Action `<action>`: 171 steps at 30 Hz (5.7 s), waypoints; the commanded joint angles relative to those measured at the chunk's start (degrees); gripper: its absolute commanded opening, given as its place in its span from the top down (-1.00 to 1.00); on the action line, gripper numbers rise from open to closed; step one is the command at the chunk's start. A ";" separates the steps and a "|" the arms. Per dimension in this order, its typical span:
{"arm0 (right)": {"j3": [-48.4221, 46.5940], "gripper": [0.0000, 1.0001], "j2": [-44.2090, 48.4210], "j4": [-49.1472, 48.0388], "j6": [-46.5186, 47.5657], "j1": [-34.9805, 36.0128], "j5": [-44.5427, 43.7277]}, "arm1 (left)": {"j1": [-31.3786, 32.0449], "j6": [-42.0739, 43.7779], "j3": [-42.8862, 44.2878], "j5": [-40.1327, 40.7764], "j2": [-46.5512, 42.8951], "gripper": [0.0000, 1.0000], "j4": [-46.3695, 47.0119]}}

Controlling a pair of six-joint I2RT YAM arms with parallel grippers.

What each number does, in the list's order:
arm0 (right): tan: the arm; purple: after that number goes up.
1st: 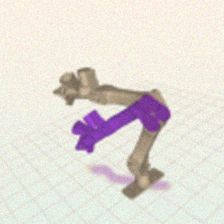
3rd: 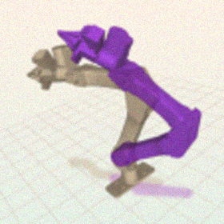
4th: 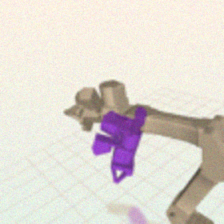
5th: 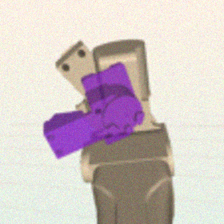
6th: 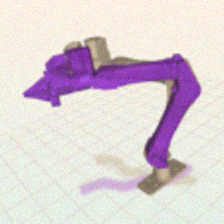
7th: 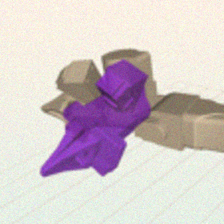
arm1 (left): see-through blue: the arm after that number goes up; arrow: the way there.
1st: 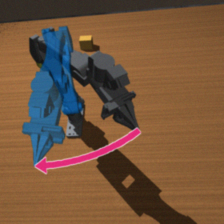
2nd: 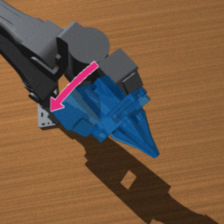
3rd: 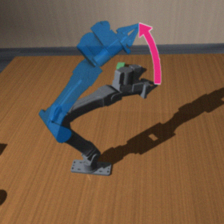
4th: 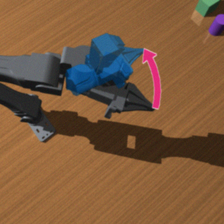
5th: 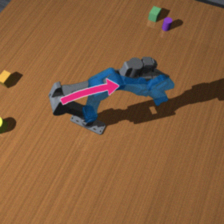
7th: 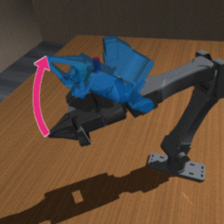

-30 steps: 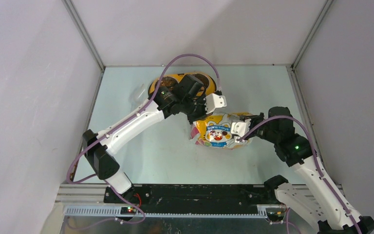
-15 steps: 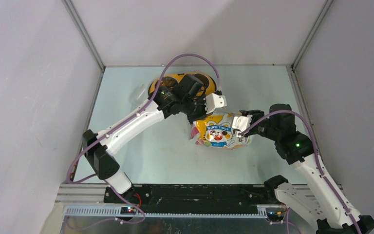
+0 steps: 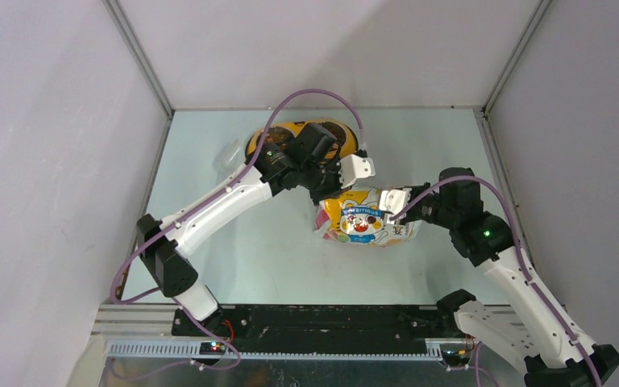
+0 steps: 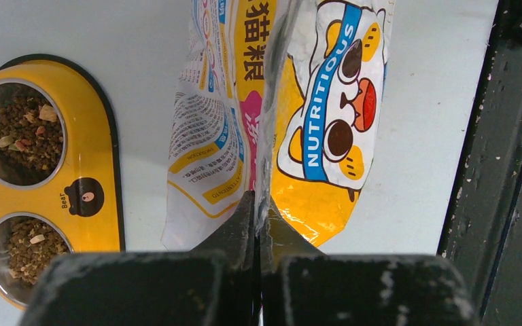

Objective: Serve the pet food
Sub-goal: Close the pet food bag at the center of the board.

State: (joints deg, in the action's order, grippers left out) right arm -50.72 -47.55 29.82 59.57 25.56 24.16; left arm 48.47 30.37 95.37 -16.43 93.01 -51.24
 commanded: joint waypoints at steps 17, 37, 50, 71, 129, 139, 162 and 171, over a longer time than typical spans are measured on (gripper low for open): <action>-7.37 0.61 -1.73 -0.42 -6.61 -0.10 6.94 | -0.08 -0.20 3.50 2.47 -0.54 1.00 1.44; -4.03 0.50 -0.53 -0.65 -3.38 0.07 2.61 | 0.17 -0.15 3.50 2.87 -0.46 1.00 1.33; -1.06 0.75 1.62 -1.07 -0.30 -0.05 -0.59 | 0.15 -0.09 3.50 2.89 -0.39 1.00 1.24; -26.54 1.00 -14.64 24.83 -10.50 -23.02 37.42 | 0.25 1.42 2.95 2.47 -2.24 1.00 0.65; -14.73 1.00 -3.98 14.84 -0.84 -12.83 12.83 | 0.38 2.45 2.91 2.35 -3.25 1.00 -0.21; -46.56 1.00 -34.00 59.34 4.24 -26.68 44.58 | 0.29 5.21 1.24 2.45 -6.15 1.00 -0.75; -8.95 -0.23 -3.09 1.11 -4.74 -9.22 7.65 | 0.30 4.51 0.92 2.36 -6.06 1.00 -0.44; -5.19 0.03 -1.67 3.73 1.56 -5.33 3.90 | 0.25 4.56 0.86 2.48 -5.60 1.00 -0.40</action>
State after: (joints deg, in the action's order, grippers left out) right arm -57.89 -50.92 34.83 57.82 18.44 31.24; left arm 49.65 34.50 94.83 -15.40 91.24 -51.62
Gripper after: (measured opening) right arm 0.501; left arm 0.006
